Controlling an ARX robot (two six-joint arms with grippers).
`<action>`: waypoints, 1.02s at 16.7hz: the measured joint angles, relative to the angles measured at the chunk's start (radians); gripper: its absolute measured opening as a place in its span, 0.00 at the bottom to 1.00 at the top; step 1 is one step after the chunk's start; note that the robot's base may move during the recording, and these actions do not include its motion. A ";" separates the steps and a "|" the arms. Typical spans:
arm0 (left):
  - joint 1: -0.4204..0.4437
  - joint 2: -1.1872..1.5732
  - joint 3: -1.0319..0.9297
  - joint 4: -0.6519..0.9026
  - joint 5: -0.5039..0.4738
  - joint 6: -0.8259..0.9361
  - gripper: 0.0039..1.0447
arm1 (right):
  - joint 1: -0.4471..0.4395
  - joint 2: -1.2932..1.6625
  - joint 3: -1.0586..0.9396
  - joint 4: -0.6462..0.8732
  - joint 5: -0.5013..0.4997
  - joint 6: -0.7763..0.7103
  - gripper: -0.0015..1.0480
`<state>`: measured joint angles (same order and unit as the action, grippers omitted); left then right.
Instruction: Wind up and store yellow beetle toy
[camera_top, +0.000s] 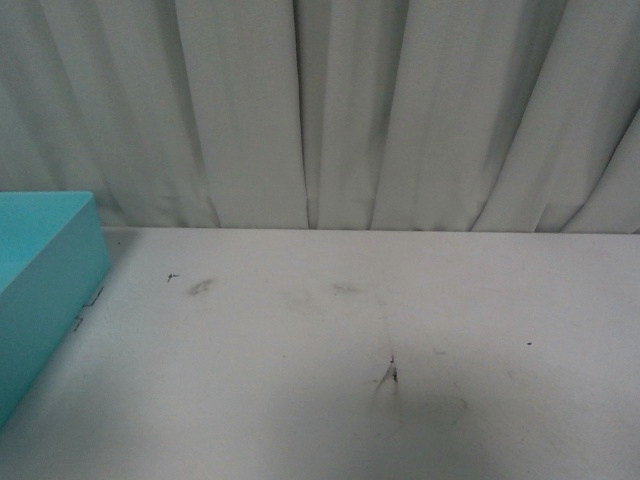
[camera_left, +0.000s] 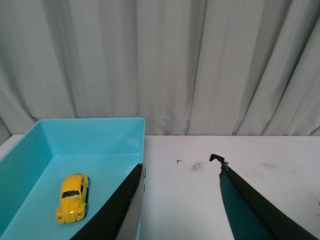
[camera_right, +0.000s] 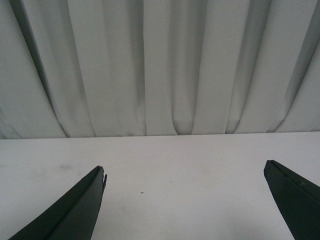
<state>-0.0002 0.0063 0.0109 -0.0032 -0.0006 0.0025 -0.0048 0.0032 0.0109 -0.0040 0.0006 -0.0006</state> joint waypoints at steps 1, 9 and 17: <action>0.000 0.000 0.000 0.000 0.000 0.000 0.49 | 0.000 0.000 0.000 0.000 0.000 0.000 0.94; 0.000 0.000 0.000 0.000 0.000 0.000 0.94 | 0.000 0.000 0.000 0.000 0.000 0.000 0.94; 0.000 0.000 0.000 0.000 0.000 0.000 0.94 | 0.000 0.000 0.000 0.000 0.000 0.000 0.94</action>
<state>-0.0002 0.0063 0.0109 -0.0036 -0.0002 0.0029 -0.0048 0.0032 0.0109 -0.0040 0.0006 -0.0006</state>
